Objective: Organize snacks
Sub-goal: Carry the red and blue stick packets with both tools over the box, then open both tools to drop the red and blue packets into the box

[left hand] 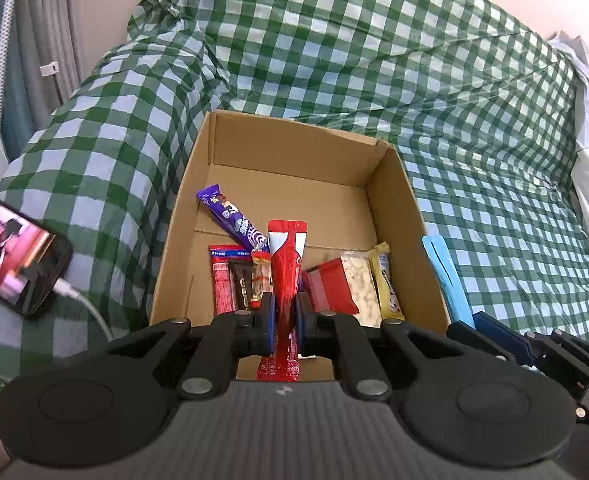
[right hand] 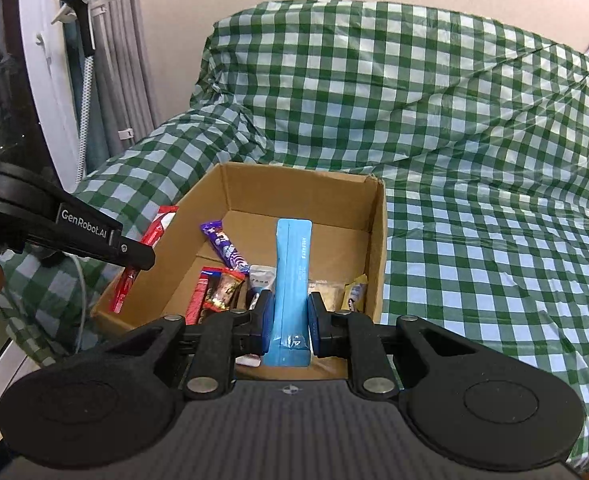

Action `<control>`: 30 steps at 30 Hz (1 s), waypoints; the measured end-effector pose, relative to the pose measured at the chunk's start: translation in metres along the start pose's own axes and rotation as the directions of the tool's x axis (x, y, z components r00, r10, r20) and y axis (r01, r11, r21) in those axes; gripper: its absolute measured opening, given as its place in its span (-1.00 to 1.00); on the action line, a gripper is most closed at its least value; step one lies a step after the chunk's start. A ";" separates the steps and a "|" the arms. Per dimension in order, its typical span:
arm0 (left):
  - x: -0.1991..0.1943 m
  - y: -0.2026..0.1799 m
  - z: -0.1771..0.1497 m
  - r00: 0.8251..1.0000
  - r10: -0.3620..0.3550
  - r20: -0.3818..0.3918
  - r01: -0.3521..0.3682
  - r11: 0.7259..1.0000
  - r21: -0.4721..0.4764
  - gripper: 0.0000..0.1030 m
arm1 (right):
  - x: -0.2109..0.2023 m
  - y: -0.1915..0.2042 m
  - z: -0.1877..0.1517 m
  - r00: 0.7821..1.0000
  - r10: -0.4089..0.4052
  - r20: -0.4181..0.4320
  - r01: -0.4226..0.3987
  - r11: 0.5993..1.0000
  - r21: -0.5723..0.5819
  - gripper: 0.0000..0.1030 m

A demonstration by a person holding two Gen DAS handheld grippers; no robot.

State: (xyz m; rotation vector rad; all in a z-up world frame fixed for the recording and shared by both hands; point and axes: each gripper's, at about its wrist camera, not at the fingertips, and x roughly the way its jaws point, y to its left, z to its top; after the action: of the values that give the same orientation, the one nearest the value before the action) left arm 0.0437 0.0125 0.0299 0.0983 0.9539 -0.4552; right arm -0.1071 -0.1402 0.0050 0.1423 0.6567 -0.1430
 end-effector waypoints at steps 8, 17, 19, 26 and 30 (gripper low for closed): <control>0.042 0.002 0.022 0.999 0.012 -0.037 -0.012 1.000 0.010 -0.79 | 0.045 -0.008 0.011 1.000 -0.001 -0.031 0.001 1.000 0.028 -0.62; 0.086 0.007 0.038 0.996 0.038 -0.075 -0.037 0.999 0.015 -0.79 | 0.091 -0.019 0.018 0.998 -0.003 -0.065 0.006 0.999 0.042 -0.62; 0.095 0.009 0.040 0.995 0.043 -0.088 -0.042 0.999 0.015 -0.79 | 0.100 -0.021 0.019 0.997 -0.003 -0.073 0.006 0.999 0.043 -0.62; 0.117 0.014 0.042 0.991 0.058 -0.119 -0.056 0.998 0.015 -0.79 | 0.122 -0.024 0.017 0.994 0.003 -0.106 0.001 0.999 0.041 -0.62; 0.126 0.014 0.042 0.989 0.072 -0.129 -0.070 0.997 0.023 -0.78 | 0.130 -0.025 0.016 0.993 -0.001 -0.114 0.006 0.999 0.039 -0.62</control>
State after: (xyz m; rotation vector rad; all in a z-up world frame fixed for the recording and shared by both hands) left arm 0.1439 -0.0281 -0.0484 0.1799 1.0709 -0.3956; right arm -0.0003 -0.1788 -0.0645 0.1885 0.7682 -0.1518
